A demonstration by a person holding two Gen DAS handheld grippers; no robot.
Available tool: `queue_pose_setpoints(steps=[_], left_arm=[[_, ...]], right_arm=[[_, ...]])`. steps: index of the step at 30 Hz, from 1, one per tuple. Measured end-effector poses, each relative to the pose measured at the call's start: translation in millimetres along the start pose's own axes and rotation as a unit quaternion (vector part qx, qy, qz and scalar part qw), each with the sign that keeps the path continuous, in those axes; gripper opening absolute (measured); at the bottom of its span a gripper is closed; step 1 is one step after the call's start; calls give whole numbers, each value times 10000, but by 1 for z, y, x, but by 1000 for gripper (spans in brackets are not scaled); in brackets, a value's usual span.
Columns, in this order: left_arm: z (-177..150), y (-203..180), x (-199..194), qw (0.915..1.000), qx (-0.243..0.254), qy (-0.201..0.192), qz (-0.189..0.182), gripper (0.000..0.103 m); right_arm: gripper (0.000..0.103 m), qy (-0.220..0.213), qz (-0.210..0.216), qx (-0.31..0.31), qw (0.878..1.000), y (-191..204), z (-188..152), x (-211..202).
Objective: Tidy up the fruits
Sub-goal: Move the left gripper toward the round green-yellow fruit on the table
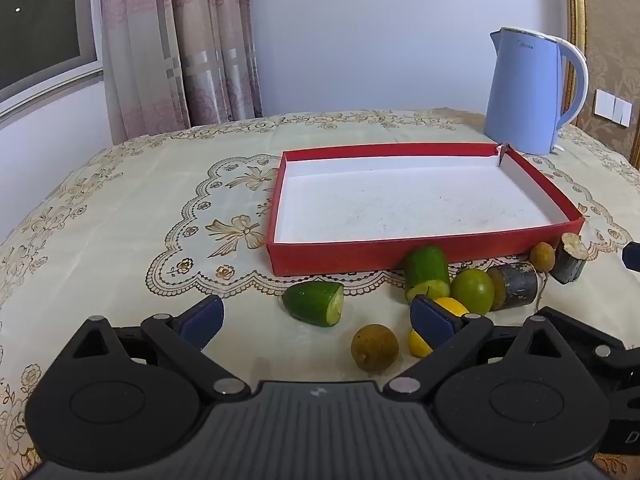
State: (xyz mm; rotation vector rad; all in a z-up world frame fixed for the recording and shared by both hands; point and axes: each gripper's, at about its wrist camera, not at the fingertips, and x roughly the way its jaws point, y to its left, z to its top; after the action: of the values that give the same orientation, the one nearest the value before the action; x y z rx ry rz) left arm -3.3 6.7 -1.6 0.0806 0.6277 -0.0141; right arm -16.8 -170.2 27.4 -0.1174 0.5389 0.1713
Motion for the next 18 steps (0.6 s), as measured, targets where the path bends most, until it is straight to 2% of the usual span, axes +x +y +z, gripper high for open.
queue_pose_setpoints(steps=[18], left_arm=[[-4, 12, -1, 9995, -266, 128, 94, 100]], right_arm=[[103, -46, -67, 115, 9999, -3, -6, -6]])
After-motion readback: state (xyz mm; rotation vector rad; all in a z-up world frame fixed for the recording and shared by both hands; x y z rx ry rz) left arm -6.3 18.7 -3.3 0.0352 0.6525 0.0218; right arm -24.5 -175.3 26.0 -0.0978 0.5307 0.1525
